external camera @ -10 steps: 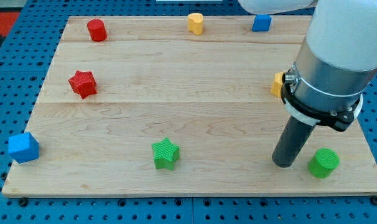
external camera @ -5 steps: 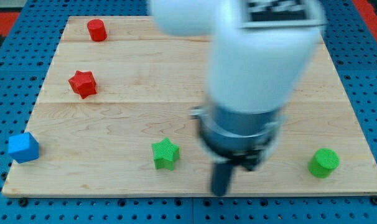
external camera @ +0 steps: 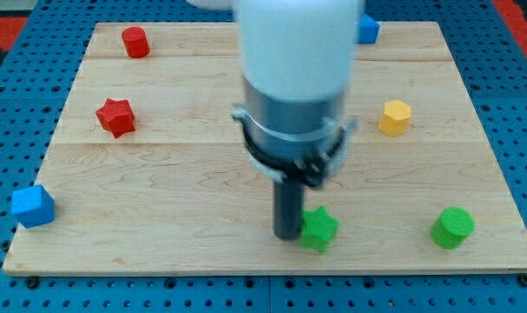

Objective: Move the green star towards the bottom right

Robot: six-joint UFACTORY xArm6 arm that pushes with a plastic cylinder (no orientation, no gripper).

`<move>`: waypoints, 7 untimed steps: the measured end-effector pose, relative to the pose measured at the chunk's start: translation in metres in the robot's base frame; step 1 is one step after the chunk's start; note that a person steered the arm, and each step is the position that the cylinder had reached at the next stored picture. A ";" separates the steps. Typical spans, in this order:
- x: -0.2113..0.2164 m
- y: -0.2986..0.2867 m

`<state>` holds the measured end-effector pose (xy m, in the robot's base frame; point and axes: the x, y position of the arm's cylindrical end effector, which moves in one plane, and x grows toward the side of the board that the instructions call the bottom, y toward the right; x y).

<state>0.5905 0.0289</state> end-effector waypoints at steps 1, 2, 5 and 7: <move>0.022 -0.024; 0.025 0.005; -0.024 0.052; -0.045 0.059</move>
